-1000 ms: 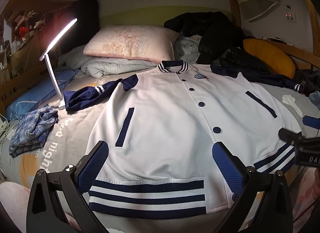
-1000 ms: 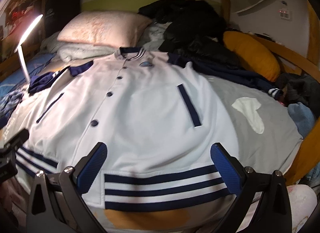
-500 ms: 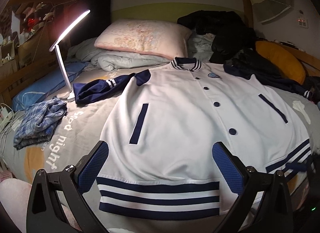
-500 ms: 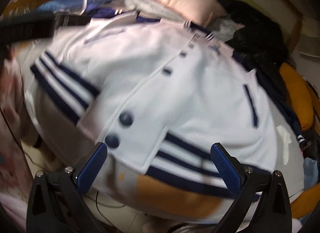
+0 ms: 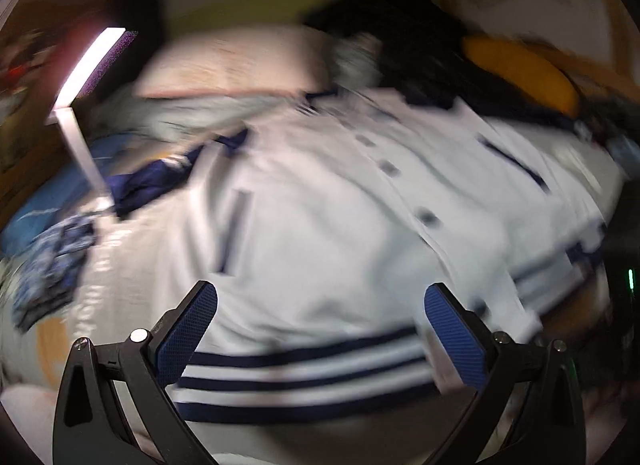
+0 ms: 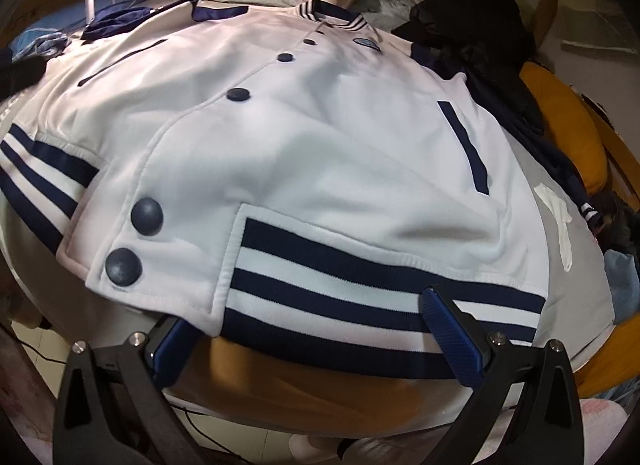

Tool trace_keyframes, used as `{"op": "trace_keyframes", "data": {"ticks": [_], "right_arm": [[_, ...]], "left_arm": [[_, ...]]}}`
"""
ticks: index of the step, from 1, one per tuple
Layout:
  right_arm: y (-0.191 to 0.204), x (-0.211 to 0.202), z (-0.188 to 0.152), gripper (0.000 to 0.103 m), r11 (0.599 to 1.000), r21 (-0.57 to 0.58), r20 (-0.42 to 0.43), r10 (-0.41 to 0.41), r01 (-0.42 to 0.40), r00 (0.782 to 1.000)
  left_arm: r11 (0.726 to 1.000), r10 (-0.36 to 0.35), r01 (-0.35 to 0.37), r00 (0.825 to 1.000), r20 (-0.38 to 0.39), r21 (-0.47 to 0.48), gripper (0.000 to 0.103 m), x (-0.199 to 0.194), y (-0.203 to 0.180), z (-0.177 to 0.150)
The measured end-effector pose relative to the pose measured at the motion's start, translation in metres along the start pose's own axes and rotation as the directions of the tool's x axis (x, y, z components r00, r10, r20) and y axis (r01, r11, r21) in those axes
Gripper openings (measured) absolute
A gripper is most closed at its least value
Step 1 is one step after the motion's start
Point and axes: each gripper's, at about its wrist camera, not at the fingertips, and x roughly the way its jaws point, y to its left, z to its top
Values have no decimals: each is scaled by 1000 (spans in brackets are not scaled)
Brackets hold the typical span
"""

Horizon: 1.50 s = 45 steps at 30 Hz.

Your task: Fold large clothes

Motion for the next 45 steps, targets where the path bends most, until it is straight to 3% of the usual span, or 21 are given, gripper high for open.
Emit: {"op": "trace_keyframes", "data": {"ticks": [2,6,11,16,20,22,23,24,26,27,29,30,31,32,37,40,43,45], "right_arm": [[4,-5,-4,103,1000,-11,12,-9,9,1000],[12,-3,-23,103,993,-77,-1,-94,94,996],[4,-4,-30,103,991,-79,7,-109,110,994],[22,-10,-35,103,944,-194,120,-246,266,962],[2,-8,-27,103,972,-91,54,-212,216,976],[-7,-12,-24,103,975,-39,59,-215,218,975],[-14,-18,-21,99,973,0,83,-231,232,969],[-18,-24,-19,97,971,30,103,-239,237,966],[-28,-32,-17,84,974,84,125,-219,210,968],[-34,-36,-17,79,977,114,123,-194,181,973],[-44,-37,-14,52,981,164,106,-125,107,986],[-50,-37,-11,44,982,182,96,-63,44,993],[-54,-38,-4,29,983,183,83,3,-18,997],[-56,-39,3,26,983,178,77,26,-40,997],[-74,-67,47,22,992,105,142,53,-68,988],[-90,-55,88,17,993,89,136,60,-72,989],[-101,-21,121,17,991,93,88,85,-93,992],[-109,3,133,17,977,116,53,175,-180,983]], "left_arm": [[994,-64,69,996,-58,80,103,7,-17,-7],[980,-35,46,998,-59,196,103,8,-37,-21],[973,-20,46,993,-118,228,103,17,-36,-44],[949,125,-84,985,-117,303,103,31,-31,-69],[953,224,-194,968,-110,232,103,39,-6,-66],[948,291,-271,950,-110,168,103,41,15,-60],[953,291,-276,949,-120,128,102,43,26,-56],[964,264,-256,956,-132,73,99,44,38,-51],[981,188,-193,972,-143,-21,71,42,55,-44],[984,163,-170,976,-145,-43,64,42,59,-41],[987,145,-152,980,-137,-42,39,39,64,-31],[989,139,-145,982,-132,-39,37,37,65,-25],[990,126,-132,983,-130,-40,36,34,67,-18],[993,106,-112,986,-131,-44,36,31,70,-9],[998,54,-58,988,-145,-20,36,31,84,42],[998,22,-30,984,-175,-46,36,52,97,71],[990,-53,19,967,-247,-137,36,90,115,85],[979,-103,43,950,-296,-201,35,118,125,84]]}}
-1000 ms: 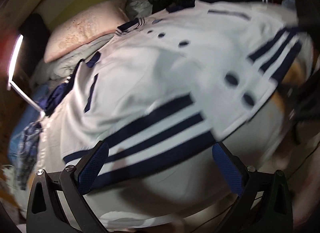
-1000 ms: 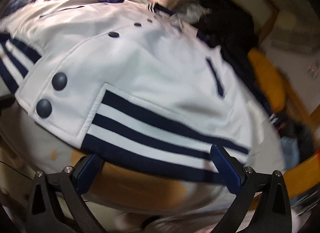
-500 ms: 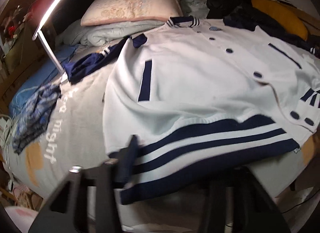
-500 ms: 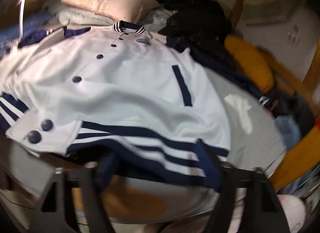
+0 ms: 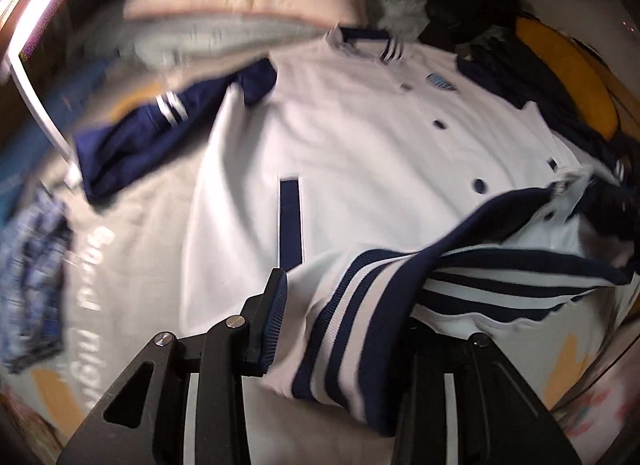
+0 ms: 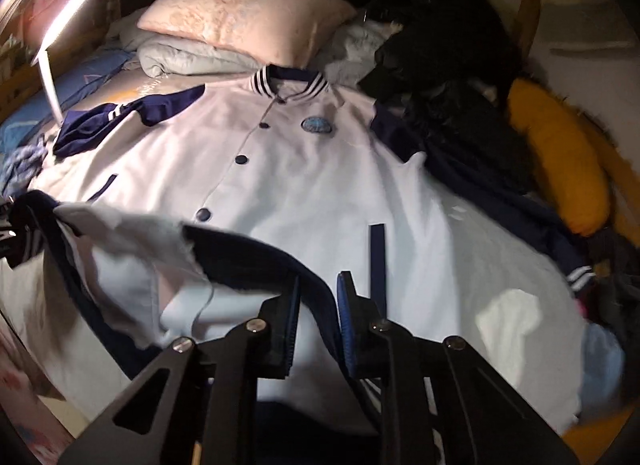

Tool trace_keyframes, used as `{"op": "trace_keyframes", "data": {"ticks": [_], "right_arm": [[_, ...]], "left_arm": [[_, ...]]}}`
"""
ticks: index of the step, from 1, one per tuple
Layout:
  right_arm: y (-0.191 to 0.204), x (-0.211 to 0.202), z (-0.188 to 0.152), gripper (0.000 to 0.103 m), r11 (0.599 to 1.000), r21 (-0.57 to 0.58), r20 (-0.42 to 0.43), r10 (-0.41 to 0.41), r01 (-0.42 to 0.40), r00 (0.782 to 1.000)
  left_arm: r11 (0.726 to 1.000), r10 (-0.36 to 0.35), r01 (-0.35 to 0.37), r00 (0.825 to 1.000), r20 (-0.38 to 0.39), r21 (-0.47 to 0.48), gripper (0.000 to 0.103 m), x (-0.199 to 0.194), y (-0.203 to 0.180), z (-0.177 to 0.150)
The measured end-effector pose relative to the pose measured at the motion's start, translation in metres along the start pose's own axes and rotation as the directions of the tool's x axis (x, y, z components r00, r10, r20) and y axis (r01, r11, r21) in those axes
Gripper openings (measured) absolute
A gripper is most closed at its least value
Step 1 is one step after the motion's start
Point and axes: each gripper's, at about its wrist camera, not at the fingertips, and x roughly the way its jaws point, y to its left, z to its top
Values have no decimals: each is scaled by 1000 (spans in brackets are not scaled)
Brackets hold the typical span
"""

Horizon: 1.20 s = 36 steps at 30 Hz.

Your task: Fold large clothes

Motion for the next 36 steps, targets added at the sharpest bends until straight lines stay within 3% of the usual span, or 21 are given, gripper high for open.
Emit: {"op": "trace_keyframes", "data": {"ticks": [3,5,7,11,13,16,19,20,22,23,24,25,26,29,33,34,36], "right_arm": [[-13,0,-1,24,994,76,14,82,-83,997],[-18,-14,0,40,987,79,69,137,-142,988],[-22,-26,0,57,985,83,119,140,-150,983],[-33,-22,-3,96,994,105,86,14,-23,996],[-43,-11,-6,97,992,116,34,-47,43,998],[-60,12,-12,97,992,93,-59,-75,80,995],[-73,35,-20,96,994,98,-169,-28,45,985],[-77,41,-23,88,993,110,-199,-13,36,980],[-79,43,-26,65,990,129,-202,-33,60,979],[-80,40,-25,46,988,137,-183,-42,68,982],[-82,35,-23,33,985,154,-148,-54,77,987],[-85,29,-19,21,982,182,-105,-40,59,994],[-87,26,-16,18,979,197,-76,-34,49,997],[-88,12,6,16,981,178,39,-80,72,996],[-91,0,27,16,981,192,164,-58,26,985],[-93,3,30,17,977,210,160,-60,26,985],[-97,20,32,18,972,233,101,-62,37,993]], "left_arm": [[991,-88,79,992,-89,-107,35,34,17,4],[978,-146,126,983,-115,-164,35,45,23,10],[975,-163,139,978,-129,-172,35,50,24,18],[977,-167,144,976,-138,-159,35,52,18,29],[979,-162,140,975,-150,-148,36,54,15,31],[976,-179,155,970,-163,-151,38,57,18,32],[975,-188,163,968,-166,-153,48,50,21,28],[977,-181,159,970,-160,-145,57,46,22,27],[981,-161,145,978,-131,-126,65,35,23,23],[984,-147,133,983,-113,-119,65,31,23,22],[987,-134,124,986,-99,-102,66,27,22,21],[990,-126,118,988,-91,-82,66,25,21,20],[991,-119,113,990,-81,-68,66,22,20,19],[994,-107,106,994,-29,-22,67,8,18,21],[997,-68,66,997,40,34,76,3,26,35],[998,-58,57,998,36,24,80,8,31,39],[993,-117,117,993,8,-21,81,18,41,45]]}}
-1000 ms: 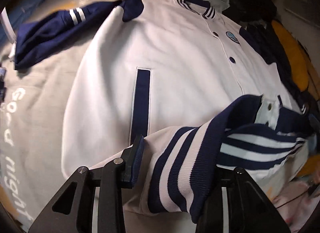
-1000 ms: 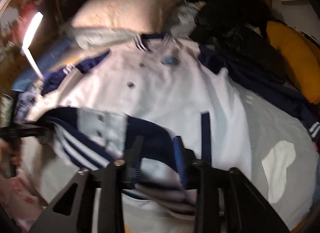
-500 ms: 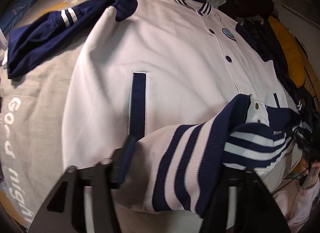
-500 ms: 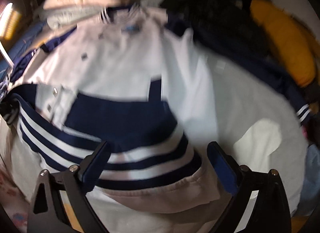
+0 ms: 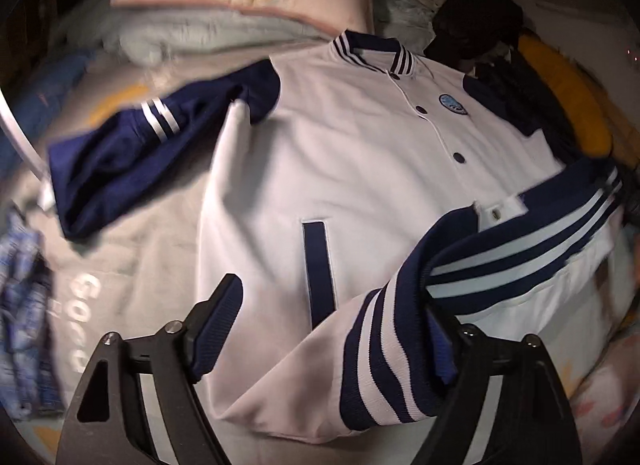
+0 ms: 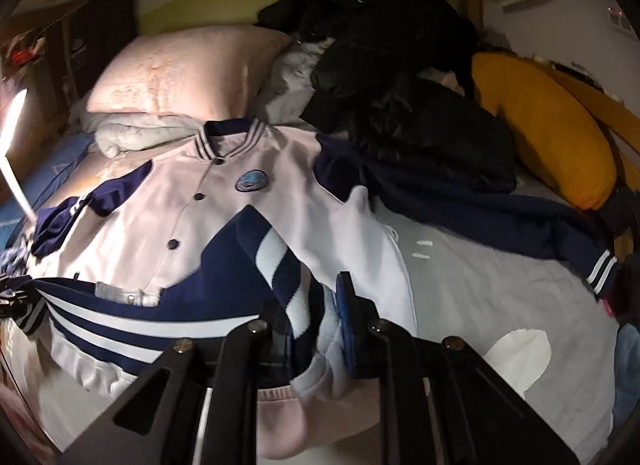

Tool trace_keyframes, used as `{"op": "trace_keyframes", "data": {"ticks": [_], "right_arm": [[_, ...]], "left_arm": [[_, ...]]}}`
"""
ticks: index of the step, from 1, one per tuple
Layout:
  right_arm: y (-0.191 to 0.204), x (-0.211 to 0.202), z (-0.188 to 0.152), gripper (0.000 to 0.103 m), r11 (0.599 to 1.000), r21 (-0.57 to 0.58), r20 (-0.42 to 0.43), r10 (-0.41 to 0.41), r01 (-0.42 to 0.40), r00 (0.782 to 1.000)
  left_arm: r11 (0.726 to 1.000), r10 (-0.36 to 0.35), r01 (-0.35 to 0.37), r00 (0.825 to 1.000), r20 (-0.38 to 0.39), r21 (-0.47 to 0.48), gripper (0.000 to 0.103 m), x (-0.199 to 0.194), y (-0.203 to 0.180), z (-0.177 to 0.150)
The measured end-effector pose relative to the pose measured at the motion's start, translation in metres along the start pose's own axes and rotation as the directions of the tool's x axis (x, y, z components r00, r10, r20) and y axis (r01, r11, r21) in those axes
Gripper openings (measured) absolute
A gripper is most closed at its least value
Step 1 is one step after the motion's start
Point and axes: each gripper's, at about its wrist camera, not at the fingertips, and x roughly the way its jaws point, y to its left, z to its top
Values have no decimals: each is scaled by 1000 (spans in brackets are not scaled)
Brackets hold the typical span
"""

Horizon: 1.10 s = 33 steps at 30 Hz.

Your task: Fold large clothes

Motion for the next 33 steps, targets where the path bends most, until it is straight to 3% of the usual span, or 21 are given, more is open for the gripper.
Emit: {"op": "trace_keyframes", "data": {"ticks": [2,4,5,6,8,9,11,13,15,18,19,20,21,22,23,26,28,30,31,32,33], "right_arm": [[0,22,-4,19,999,7,-73,-31,32,997],[0,32,-7,22,999,6,-101,-53,54,993],[1,32,-8,27,999,0,-93,-54,55,994],[3,28,-6,29,998,-8,-61,-55,54,997],[4,18,-5,47,998,-16,-20,-61,61,998],[5,14,-5,53,998,-17,0,-66,66,998],[4,4,-5,86,997,-7,36,-81,81,996],[1,-5,-7,99,996,4,57,-88,88,995],[-6,-13,-10,103,997,19,61,-78,77,995],[-18,-16,-16,103,997,44,29,-71,70,997],[-23,-12,-18,103,996,48,0,-70,70,998],[-27,-9,-20,103,997,50,-24,-60,62,998],[-32,-4,-22,103,998,57,-57,-38,41,998],[-37,0,-24,103,997,70,-87,-12,18,996],[-41,0,-25,103,997,80,-94,-5,12,996],[-50,-9,-26,103,995,103,-66,-9,15,998],[-52,-12,-26,103,995,102,-53,-2,8,999],[-50,-6,-27,103,995,98,-82,-6,14,997],[-47,1,-29,103,996,84,-115,-14,24,993],[-44,8,-31,103,997,64,-146,-25,35,989],[-41,12,-32,103,998,47,-165,-37,46,986]], "left_arm": [[990,-131,131,991,-9,-46,80,3,6,2],[953,-297,298,954,27,-55,81,-6,5,4],[935,-350,351,936,32,-46,84,-11,2,5],[933,-356,357,934,37,-33,88,-17,-1,5],[959,-284,284,956,73,13,99,-29,-9,0],[969,-247,245,966,80,39,100,-32,-13,-4],[980,-173,167,984,42,108,101,-29,-24,-15],[983,-89,85,996,16,161,101,-21,-31,-27],[986,-30,32,999,-14,165,101,-8,-30,-39],[996,41,-35,996,-78,78,96,24,-10,-47],[999,40,-38,996,-74,29,66,27,1,-48],[999,-17,14,997,-73,-34,25,26,15,-48],[991,-102,95,992,-72,-93,16,24,26,-45],[975,-167,159,985,-42,-155,13,17,38,-42],[966,-190,188,982,5,-179,11,7,46,-40],[980,-152,163,983,102,-113,12,-21,44,-23],[990,-111,119,987,116,-70,15,-28,35,-14],[998,-32,36,996,84,-45,32,-19,29,-12],[999,31,-28,998,55,-43,50,-11,30,-11],[995,86,-84,996,29,-50,58,-5,31,-10],[992,109,-108,994,7,-62,58,1,33,-11]]}}
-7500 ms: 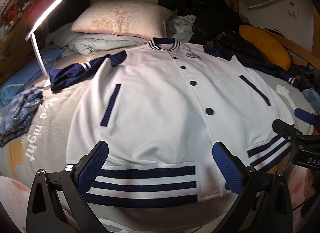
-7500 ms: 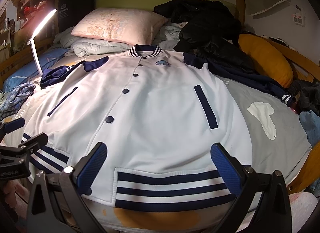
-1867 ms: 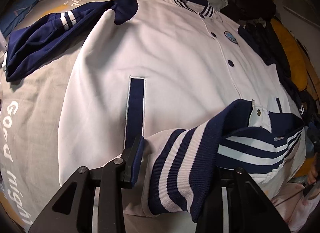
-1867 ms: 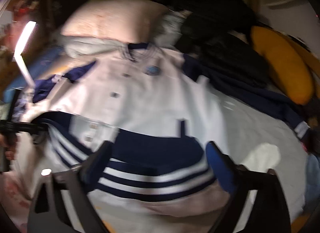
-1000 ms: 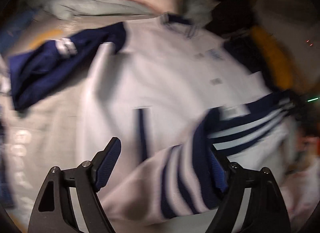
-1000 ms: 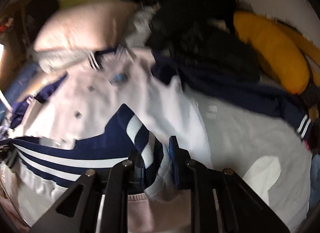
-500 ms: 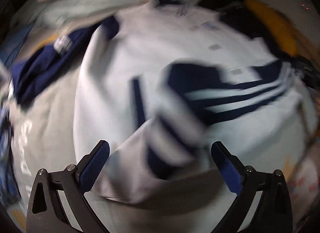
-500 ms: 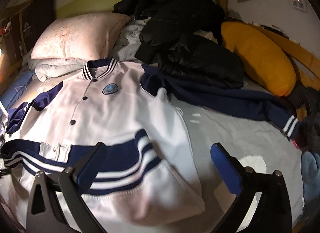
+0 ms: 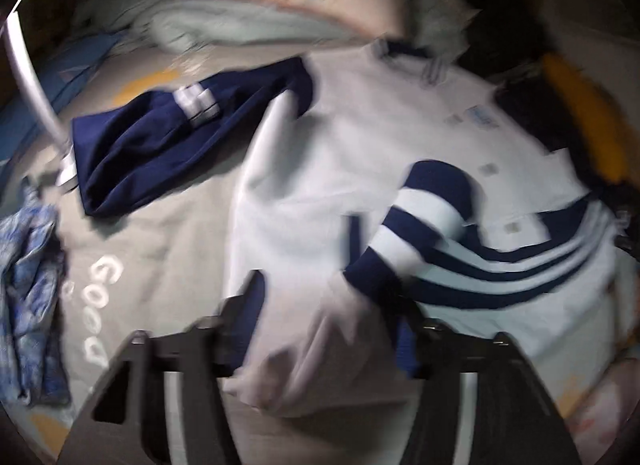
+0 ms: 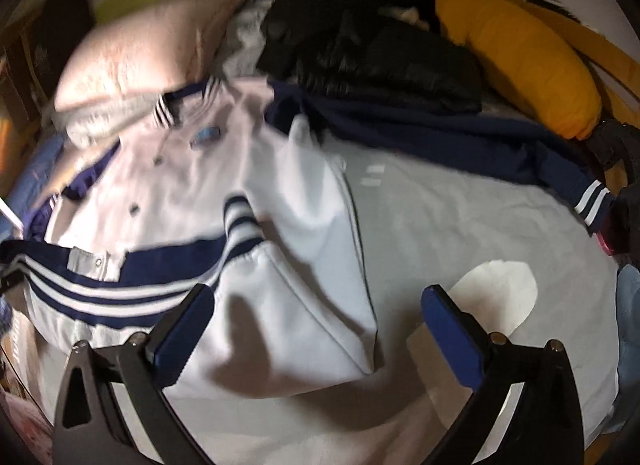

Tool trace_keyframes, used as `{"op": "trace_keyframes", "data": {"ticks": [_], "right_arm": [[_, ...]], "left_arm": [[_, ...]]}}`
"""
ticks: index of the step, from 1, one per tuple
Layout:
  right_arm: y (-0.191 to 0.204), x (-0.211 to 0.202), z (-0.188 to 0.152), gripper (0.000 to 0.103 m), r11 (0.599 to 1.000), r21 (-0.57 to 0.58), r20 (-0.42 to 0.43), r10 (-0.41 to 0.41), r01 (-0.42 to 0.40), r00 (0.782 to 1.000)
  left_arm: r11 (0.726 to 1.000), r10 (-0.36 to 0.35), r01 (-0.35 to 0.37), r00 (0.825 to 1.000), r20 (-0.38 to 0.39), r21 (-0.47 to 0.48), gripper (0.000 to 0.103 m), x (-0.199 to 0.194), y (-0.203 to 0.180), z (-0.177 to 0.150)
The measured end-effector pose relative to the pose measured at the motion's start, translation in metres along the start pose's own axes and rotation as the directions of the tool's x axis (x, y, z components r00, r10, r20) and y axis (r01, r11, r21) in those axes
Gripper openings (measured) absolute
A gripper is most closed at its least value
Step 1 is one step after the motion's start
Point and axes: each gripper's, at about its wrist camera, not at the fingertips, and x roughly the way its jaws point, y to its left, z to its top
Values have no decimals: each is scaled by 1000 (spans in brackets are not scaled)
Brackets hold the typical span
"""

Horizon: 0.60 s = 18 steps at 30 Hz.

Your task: Fold large clothes

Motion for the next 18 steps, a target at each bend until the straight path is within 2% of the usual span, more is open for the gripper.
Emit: {"op": "trace_keyframes", "data": {"ticks": [1,3,4,5,6,7,8,9,12,14,16,18], "right_arm": [[4,6,-2,102,999,-27,-23,-23,22,999],[9,13,-4,83,998,-61,-49,-28,25,998],[12,18,-5,56,997,-75,-80,-8,2,997],[14,22,-7,23,996,-83,-103,5,-14,995],[16,26,-9,10,995,-95,-120,-7,-4,993],[18,24,-10,6,994,-105,-96,-32,22,995],[19,19,-10,5,994,-102,-62,-43,37,997],[19,9,-9,5,996,-84,-11,-42,41,999],[12,-24,-4,5,1000,-8,114,15,-14,993],[9,-26,-1,5,1000,9,113,13,-15,994],[10,-14,-2,5,998,-6,78,-58,58,995],[13,5,-4,4,994,-38,-1,-105,105,994]], "left_arm": [[1000,3,-4,1000,-23,-18,58,5,1,-1],[998,-11,7,998,-59,-65,58,11,11,-5],[997,-14,8,997,-72,-83,58,13,15,-9],[996,-22,14,996,-83,-91,58,15,18,-13],[996,-25,17,995,-95,-93,56,17,21,-16],[996,-36,27,995,-98,-91,35,18,22,-19],[994,-64,56,993,-96,-92,10,17,23,-21],[992,-85,77,994,-74,-101,10,13,23,-23],[997,-31,36,997,76,-65,6,-18,15,-19],[1000,2,0,989,145,-12,6,-30,7,-16],[999,30,-32,991,132,9,6,-22,6,-13],[1000,27,-26,997,68,-15,6,-7,7,-15]]}}
